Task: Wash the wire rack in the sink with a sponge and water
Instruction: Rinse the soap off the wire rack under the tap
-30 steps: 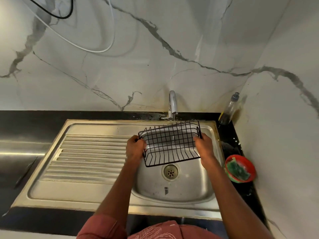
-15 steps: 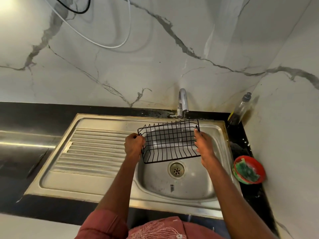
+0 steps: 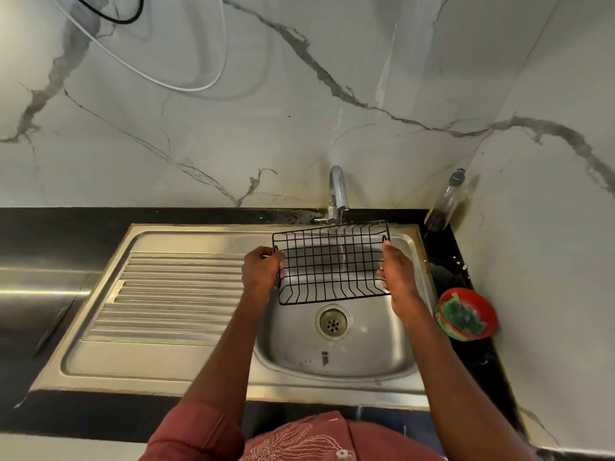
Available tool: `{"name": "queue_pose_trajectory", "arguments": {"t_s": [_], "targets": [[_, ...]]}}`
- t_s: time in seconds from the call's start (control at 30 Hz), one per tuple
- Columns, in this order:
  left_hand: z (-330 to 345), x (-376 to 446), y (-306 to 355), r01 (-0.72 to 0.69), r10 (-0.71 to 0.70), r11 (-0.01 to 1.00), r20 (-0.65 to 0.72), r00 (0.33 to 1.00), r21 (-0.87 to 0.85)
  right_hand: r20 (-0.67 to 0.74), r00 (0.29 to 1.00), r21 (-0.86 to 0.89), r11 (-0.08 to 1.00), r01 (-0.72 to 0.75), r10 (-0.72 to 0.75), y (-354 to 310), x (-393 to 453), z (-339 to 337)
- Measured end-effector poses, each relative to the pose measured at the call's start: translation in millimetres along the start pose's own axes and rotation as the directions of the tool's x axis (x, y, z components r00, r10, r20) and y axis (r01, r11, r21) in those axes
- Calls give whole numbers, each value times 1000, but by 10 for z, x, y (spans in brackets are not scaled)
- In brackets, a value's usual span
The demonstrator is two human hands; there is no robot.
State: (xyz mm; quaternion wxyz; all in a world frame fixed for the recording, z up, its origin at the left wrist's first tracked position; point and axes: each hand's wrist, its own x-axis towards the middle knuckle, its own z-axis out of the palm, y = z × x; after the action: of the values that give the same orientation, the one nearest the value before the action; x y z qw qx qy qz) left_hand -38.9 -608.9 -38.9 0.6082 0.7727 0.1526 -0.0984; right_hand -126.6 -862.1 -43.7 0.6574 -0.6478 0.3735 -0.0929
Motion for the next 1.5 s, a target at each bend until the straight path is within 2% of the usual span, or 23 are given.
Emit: {"name": "queue_pose_trajectory", "arguments": {"t_s": [0.17,0.3,0.53,0.7,0.93,1.1,1.23,1.37,1.5], "targets": [[-53,-9,-19,-32,32,999,13,999,-22,3,996,-49,995,84,-84,2,25,22],[-62,-9,-31,-41,43,998,26,999,-46,-45,995,-27,996,91,-92,37,9,47],[220,21,-168,5,6,995,108,994,-98,-182,934,-241,935,260,-306,-57,-17,-57],[553,-6,-87,122,-101,987,188,977,-105,-231,893,-250,910,329,-386,-191,-5,-218],[858,36,154,215,-173,969,287,942,-124,-314,886,-128,940,316,-340,-120,54,-433],[782,-19,180,285,-209,923,284,936,-259,-224,905,-247,920,305,-361,-3,147,-456],[524,-8,181,307,-226,865,238,945,-397,-137,938,-232,930,284,-320,30,303,-320],[219,53,230,234,-159,907,230,960,-350,3,983,10,983,185,-185,110,261,-89],[20,46,313,141,-87,948,191,978,-285,122,977,169,974,151,-172,240,184,61]]}}
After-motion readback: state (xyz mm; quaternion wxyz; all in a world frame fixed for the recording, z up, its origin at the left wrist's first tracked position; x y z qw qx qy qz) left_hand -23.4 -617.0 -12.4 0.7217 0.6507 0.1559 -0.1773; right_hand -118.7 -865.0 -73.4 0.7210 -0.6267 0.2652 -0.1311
